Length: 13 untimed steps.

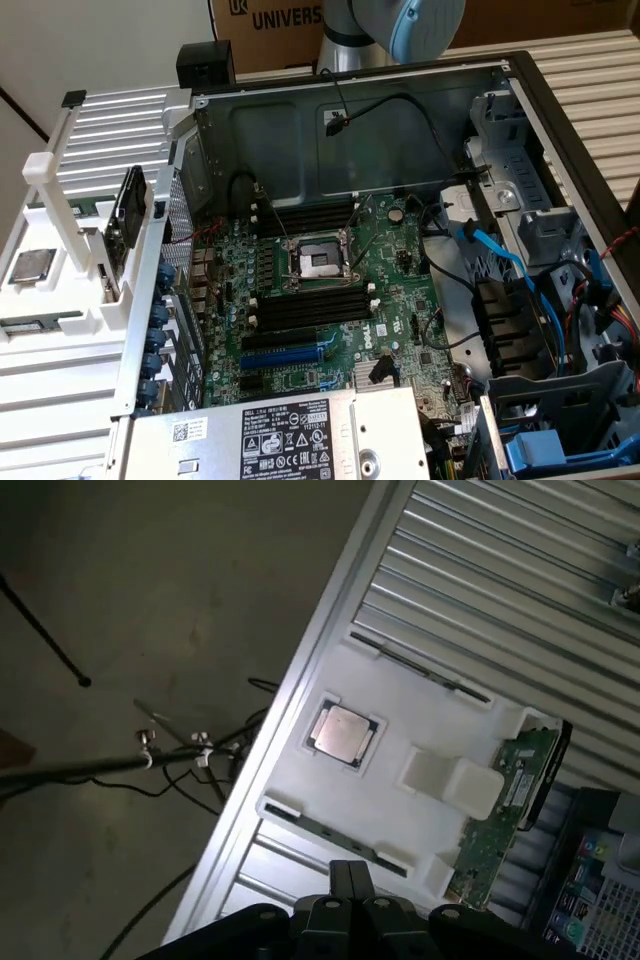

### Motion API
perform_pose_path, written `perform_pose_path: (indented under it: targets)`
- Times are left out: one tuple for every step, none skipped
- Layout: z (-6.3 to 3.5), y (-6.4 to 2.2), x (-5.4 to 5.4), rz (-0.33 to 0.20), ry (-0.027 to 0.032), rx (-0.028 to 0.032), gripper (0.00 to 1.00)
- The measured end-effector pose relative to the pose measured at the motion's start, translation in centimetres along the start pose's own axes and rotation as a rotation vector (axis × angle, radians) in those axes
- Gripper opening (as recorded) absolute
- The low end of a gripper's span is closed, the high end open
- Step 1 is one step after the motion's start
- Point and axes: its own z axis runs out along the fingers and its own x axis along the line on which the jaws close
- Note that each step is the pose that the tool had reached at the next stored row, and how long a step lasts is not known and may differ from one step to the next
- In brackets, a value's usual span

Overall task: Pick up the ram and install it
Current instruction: 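Pick up the ram and move it above insertion slot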

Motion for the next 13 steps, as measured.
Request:
perform_pose_path:
  targets:
    - [0.02, 0.00, 0.00, -0.017, 0.0009, -0.0005, 0.10]
    - [0.05, 0.00, 0.00, -0.036, 0.0018, -0.0010, 0.10]
    - [0.06, 0.00, 0.00, -0.054, 0.0027, -0.0015, 0.10]
    - [0.08, -0.01, 0.00, -0.072, 0.0037, -0.0020, 0.10]
    - [0.10, -0.01, 0.00, -0.091, 0.0045, -0.0025, 0.10]
    - [0.13, -0.01, 0.00, -0.109, 0.0054, -0.0030, 0.10]
    - [0.16, -0.01, 0.00, -0.127, 0.0062, -0.0035, 0.10]
    - [0.18, -0.01, 0.01, -0.146, 0.0071, -0.0040, 0.10]
    - [0.21, -0.01, 0.00, -0.164, 0.0079, -0.0045, 0.10]
    - [0.23, -0.01, 0.01, -0.180, 0.0088, -0.0049, 0.10]
    - [0.24, -0.01, 0.01, -0.199, 0.0097, -0.0055, 0.10]
    - [0.25, -0.01, 0.01, -0.218, 0.0107, -0.0060, 0.10]
    - [0.26, -0.01, 0.01, -0.238, 0.0117, -0.0065, 0.10]
